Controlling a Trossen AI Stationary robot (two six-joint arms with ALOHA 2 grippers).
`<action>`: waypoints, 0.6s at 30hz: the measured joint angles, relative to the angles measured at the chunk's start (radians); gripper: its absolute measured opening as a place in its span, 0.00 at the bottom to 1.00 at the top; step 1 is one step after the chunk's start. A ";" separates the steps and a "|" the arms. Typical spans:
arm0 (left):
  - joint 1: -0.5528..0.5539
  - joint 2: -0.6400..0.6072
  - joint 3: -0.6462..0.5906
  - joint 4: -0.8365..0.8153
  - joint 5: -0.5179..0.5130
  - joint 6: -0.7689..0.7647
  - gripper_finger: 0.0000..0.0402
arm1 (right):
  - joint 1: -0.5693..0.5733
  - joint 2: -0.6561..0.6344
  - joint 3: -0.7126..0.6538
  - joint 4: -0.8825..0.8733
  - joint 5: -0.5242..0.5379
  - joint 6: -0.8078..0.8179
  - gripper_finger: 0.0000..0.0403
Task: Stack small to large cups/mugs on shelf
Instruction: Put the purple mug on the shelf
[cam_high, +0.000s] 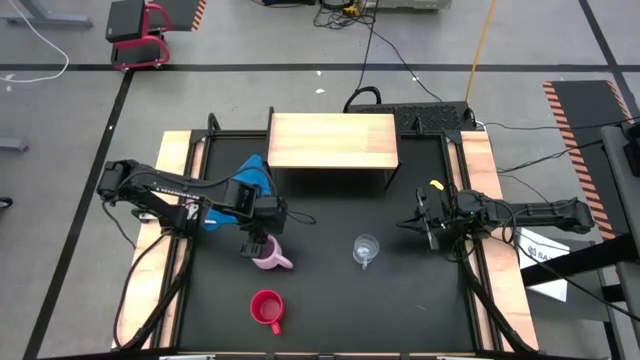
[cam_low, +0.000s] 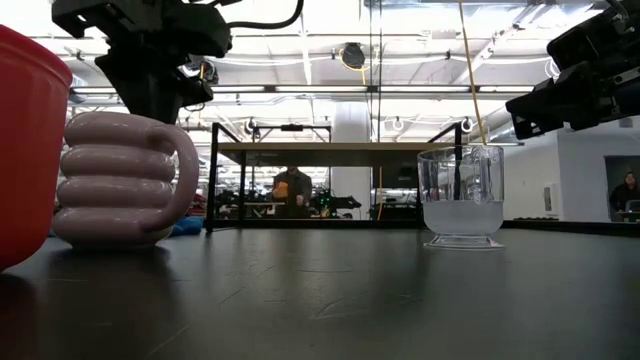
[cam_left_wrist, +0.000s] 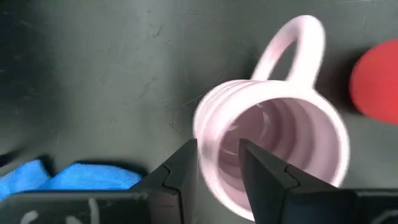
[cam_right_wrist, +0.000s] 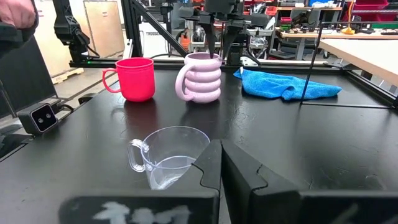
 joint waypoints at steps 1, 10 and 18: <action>0.000 0.005 0.000 -0.001 -0.001 -0.001 0.30 | 0.000 0.000 0.000 0.000 0.000 0.000 0.00; 0.000 0.011 -0.037 0.002 -0.022 -0.009 0.30 | 0.000 0.000 0.000 0.000 0.000 0.000 0.00; 0.000 0.011 -0.063 0.014 -0.022 -0.008 0.30 | 0.000 0.000 0.000 0.000 0.000 0.000 0.00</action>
